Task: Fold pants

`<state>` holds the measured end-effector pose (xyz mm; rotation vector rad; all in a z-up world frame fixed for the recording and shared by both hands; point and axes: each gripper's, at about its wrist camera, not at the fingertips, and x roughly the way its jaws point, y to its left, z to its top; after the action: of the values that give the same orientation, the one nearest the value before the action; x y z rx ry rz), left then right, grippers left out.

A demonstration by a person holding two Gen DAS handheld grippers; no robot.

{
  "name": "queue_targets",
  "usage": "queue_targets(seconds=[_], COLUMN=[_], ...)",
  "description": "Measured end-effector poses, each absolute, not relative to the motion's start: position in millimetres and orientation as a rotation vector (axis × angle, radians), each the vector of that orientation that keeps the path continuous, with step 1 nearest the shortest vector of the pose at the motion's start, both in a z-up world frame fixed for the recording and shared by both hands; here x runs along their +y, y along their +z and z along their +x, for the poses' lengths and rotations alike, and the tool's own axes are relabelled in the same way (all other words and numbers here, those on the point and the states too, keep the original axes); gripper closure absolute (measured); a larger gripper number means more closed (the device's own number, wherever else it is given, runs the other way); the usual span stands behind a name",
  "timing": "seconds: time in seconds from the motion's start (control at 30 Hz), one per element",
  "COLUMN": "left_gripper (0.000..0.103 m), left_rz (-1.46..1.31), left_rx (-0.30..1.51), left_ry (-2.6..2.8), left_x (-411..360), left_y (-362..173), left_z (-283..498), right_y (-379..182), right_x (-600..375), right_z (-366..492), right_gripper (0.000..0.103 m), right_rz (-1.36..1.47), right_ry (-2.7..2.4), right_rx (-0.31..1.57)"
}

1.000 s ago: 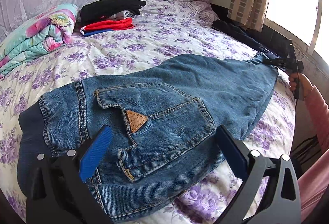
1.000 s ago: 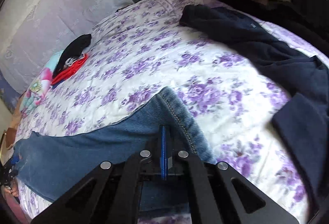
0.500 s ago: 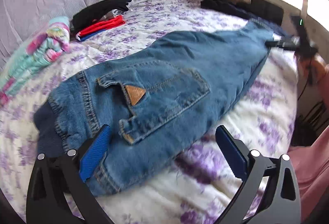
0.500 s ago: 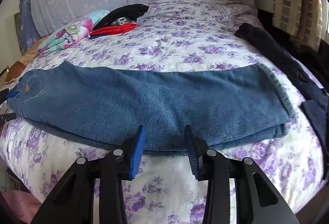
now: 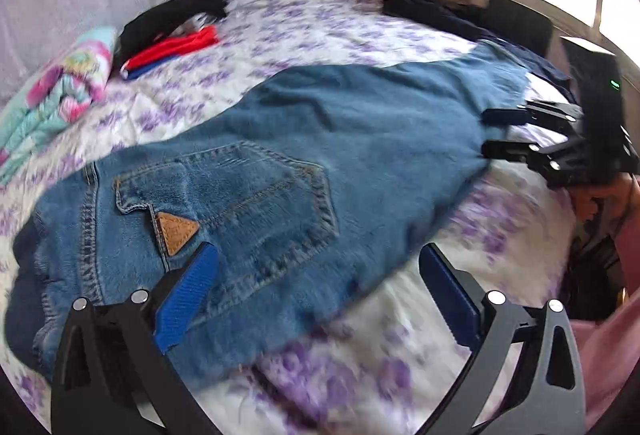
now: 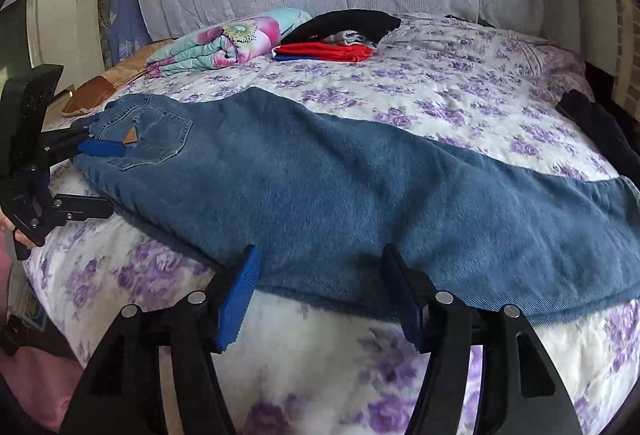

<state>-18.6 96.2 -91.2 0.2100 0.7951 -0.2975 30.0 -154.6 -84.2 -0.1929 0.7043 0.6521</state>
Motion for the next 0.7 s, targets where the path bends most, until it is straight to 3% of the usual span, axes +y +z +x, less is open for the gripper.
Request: queue_targets(seconds=[0.13, 0.37, 0.5, 0.63, 0.7], left_gripper=[0.005, 0.005, 0.005, 0.005, 0.005], left_rz=[0.262, 0.01, -0.133, -0.037, 0.016], left_rx=[0.812, 0.727, 0.876, 0.855, 0.836], left_ry=[-0.251, -0.268, -0.181, -0.139, -0.119], left_x=[94.1, 83.0, 92.2, 79.8, 73.9], left_y=[-85.8, -47.1, -82.8, -100.5, -105.8], left_z=[-22.6, 14.9, 41.2, 29.5, 23.7], right_y=[-68.6, -22.0, -24.4, -49.9, -70.8], right_x=[-163.2, -110.3, -66.4, -20.4, -2.3], right_z=[32.4, 71.4, 114.7, 150.5, 170.5], right_gripper=[0.038, 0.039, 0.062, 0.072, 0.089], right_rz=[-0.134, -0.077, -0.054, -0.123, -0.253], right_ry=[0.656, 0.763, 0.864, 0.906, 0.832], right_rx=[0.739, 0.629, 0.713, 0.845, 0.868])
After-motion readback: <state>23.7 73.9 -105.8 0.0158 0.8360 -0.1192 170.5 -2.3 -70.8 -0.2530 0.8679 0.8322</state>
